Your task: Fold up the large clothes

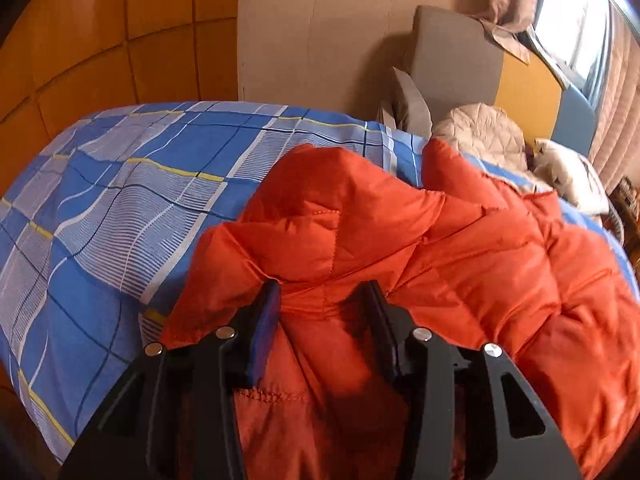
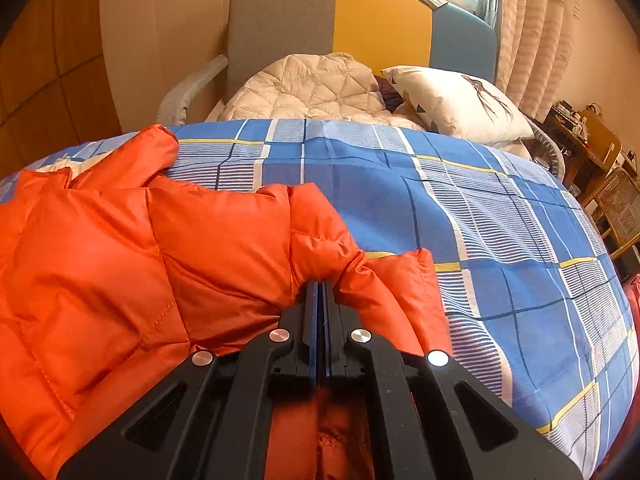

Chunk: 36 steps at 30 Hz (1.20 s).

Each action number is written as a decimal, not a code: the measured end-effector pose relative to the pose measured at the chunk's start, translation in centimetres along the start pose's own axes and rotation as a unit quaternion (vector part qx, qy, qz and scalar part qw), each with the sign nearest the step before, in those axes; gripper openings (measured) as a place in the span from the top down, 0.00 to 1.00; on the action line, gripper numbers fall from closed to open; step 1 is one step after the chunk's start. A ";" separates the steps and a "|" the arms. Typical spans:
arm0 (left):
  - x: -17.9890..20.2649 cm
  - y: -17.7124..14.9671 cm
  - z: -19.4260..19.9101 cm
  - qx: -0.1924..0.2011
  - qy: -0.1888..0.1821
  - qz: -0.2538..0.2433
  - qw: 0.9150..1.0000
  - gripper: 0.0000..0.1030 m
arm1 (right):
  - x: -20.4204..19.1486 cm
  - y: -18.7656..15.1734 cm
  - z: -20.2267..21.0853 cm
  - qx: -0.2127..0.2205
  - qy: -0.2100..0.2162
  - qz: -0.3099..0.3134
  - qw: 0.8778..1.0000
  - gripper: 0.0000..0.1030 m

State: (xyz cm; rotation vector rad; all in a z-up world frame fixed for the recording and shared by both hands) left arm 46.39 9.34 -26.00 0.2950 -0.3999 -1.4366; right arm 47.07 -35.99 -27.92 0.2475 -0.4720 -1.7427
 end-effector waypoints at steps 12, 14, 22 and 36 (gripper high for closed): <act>1.9 -3.0 6.3 0.070 -0.031 -0.027 0.997 0.32 | -0.6 -0.5 4.7 0.040 0.023 0.020 0.999 0.99; 2.6 -3.5 7.0 0.073 -0.027 -0.035 0.996 0.32 | -1.0 -0.7 5.8 0.045 0.026 0.024 0.998 0.99; 5.8 -5.4 9.3 0.078 -0.065 -0.040 0.994 0.28 | -6.0 -1.8 8.9 0.054 0.070 0.060 0.994 0.99; 6.8 -3.3 4.7 0.031 -0.012 -0.061 0.998 0.23 | -8.4 0.1 4.1 0.018 0.029 0.087 0.996 0.99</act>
Point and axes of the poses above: each gripper's, at about its wrist camera, not at the fingertips, and z roughly against the way its jaws point, x to its right, y to its top, the point moved 8 cm from there along -z, roughly the way its jaws point, and after that the axes turned 15 degrees about -x, right-handed, at the moved point
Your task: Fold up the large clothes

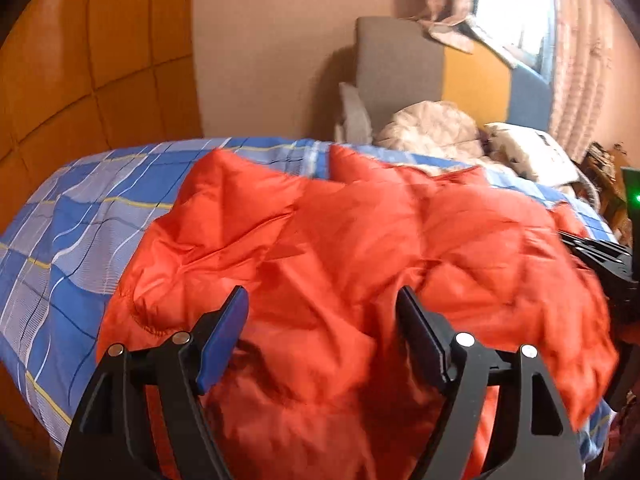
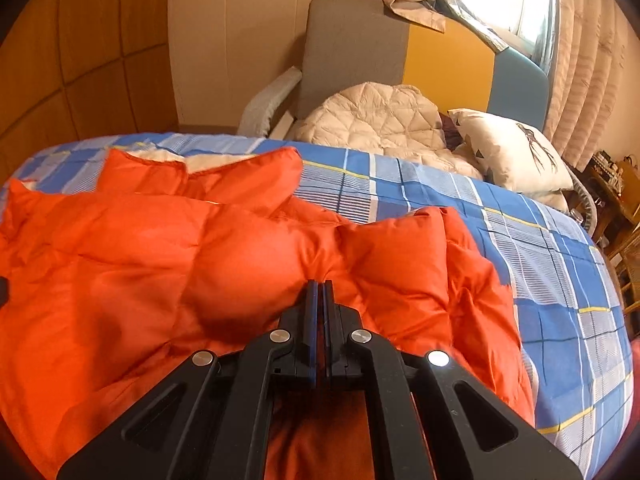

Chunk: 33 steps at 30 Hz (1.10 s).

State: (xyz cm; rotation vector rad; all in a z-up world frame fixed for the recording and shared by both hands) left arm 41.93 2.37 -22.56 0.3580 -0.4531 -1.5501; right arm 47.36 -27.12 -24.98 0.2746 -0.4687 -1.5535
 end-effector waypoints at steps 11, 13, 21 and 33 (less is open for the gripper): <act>-0.9 0.7 -3.0 -0.019 0.003 0.007 1.000 0.16 | 0.5 0.4 -3.4 -0.015 0.003 -0.019 1.000 0.99; -1.2 0.3 -2.4 -0.018 -0.003 0.018 1.000 0.17 | 0.5 0.3 -3.1 -0.014 0.004 -0.018 1.000 0.99; -3.9 -2.6 1.0 0.013 -0.008 0.058 0.998 0.18 | 0.4 -1.5 0.6 0.013 0.016 -0.020 1.000 0.99; -9.0 -7.3 3.7 0.027 0.022 0.121 0.992 0.18 | -0.7 -5.4 6.0 0.037 0.069 -0.034 0.996 0.99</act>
Point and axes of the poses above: each gripper's, at about its wrist camera, not at the fingertips, and z roughly against the way its jaws point, x to its right, y to its top, the point moved 8 cm from there along -z, roughly the way its jaws point, and after that the axes turned 15 degrees about -x, right-handed, at the moved point
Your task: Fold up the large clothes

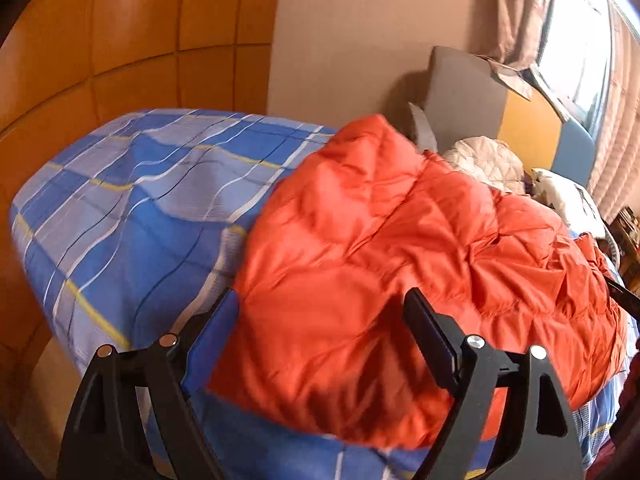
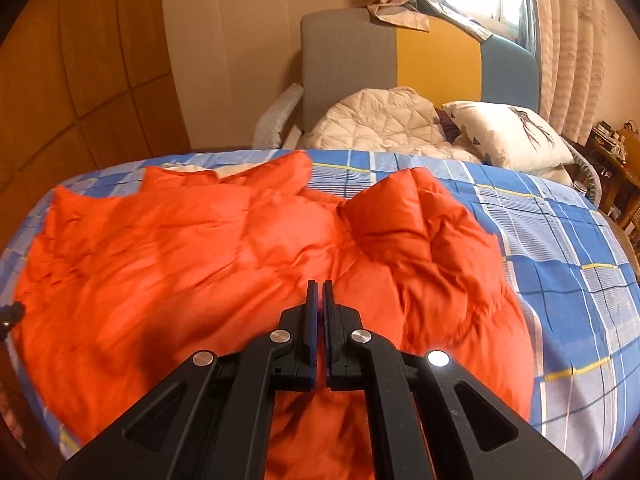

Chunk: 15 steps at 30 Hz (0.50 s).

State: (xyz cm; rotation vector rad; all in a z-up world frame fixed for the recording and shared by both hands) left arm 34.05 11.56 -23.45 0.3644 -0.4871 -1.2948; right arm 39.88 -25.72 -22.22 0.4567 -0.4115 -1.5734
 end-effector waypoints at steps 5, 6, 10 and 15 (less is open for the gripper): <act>-2.0 -1.9 -0.2 -0.019 -0.020 0.047 0.999 0.18 | -0.7 -1.0 -1.8 -0.023 -0.013 0.010 1.000 0.99; -2.2 -2.3 -0.3 -0.024 -0.025 0.054 0.998 0.18 | -0.5 -1.2 -2.4 -0.029 -0.017 0.009 0.999 0.99; -2.7 -3.4 -0.2 -0.032 -0.038 0.068 0.996 0.18 | -0.1 -1.8 -3.2 -0.033 -0.010 -0.006 0.999 0.99; -2.7 -5.3 -1.1 -0.072 -0.109 0.120 0.984 0.18 | 0.1 -2.4 -1.3 -0.022 0.023 -0.032 0.999 0.99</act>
Point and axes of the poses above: each gripper's, at about its wrist camera, not at the fingertips, and z roughly against the way its jaws point, x to its right, y to its top, the point moved 8 cm from there along -z, roughly the way its jaws point, and after that the axes turned 15 degrees about -x, right-handed, at the moved point
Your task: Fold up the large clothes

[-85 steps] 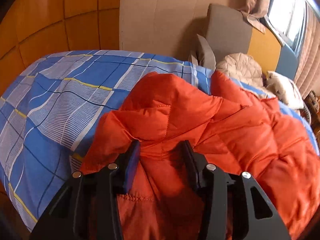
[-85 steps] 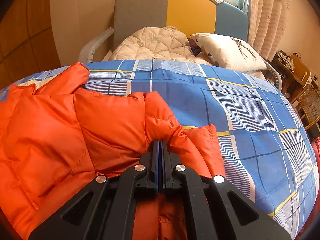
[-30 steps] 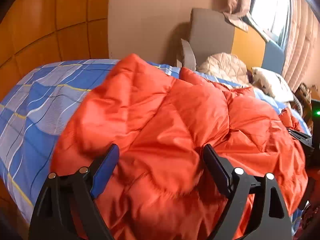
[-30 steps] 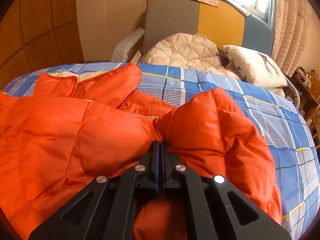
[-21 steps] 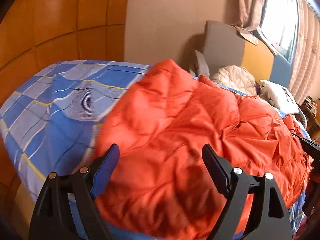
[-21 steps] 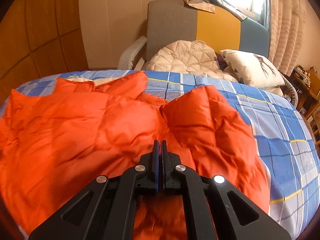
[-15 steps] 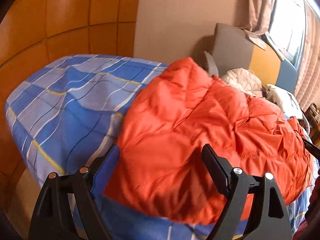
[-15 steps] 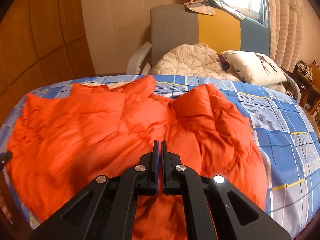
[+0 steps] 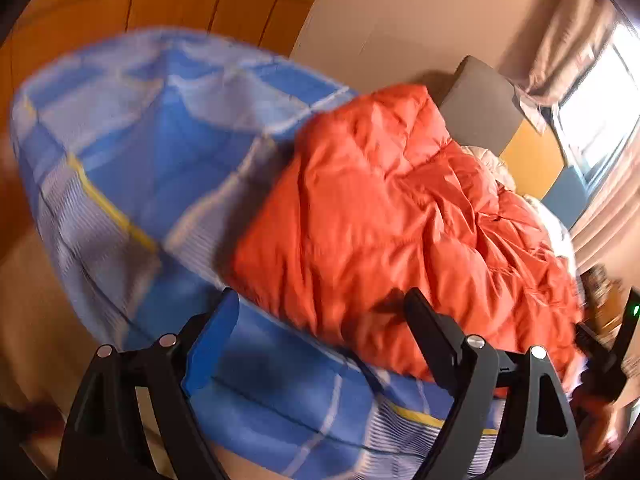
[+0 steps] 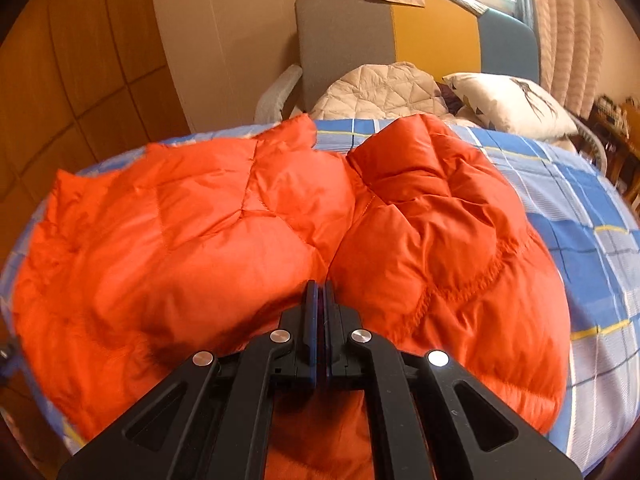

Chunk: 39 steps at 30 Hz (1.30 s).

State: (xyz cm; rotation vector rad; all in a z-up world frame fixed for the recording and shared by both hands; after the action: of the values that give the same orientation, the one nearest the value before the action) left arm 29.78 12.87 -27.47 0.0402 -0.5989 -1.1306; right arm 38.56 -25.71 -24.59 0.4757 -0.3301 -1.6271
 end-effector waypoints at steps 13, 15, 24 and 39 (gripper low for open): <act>0.2 1.1 -1.6 -0.008 -0.078 0.087 0.993 0.22 | -0.6 -1.7 1.9 0.007 -0.025 0.028 0.999 0.99; -0.1 1.3 -2.3 -0.013 -0.110 0.115 0.987 0.30 | -0.9 -1.7 1.9 0.007 -0.026 0.032 0.999 0.99; 0.5 0.9 -3.2 -0.002 -0.179 0.152 0.972 0.29 | -4.2 0.0 2.4 0.034 0.017 0.048 0.998 0.99; 2.3 2.5 -5.1 0.022 -0.180 0.147 0.972 0.68 | -3.4 0.7 0.0 -0.009 0.090 0.033 0.995 0.99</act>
State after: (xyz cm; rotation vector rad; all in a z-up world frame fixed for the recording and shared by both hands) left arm 34.93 10.66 -29.92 -0.2147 -0.9207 -0.8387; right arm 39.38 -22.44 -23.85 0.5883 -0.1946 -1.5088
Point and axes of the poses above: each gripper's, at about its wrist camera, not at the fingertips, and z roughly against the way its jaws point, x to its right, y to its top, the point moved 8 cm from there along -z, roughly the way its jaws point, and after that the axes turned 15 degrees about -x, right-handed, at the moved point
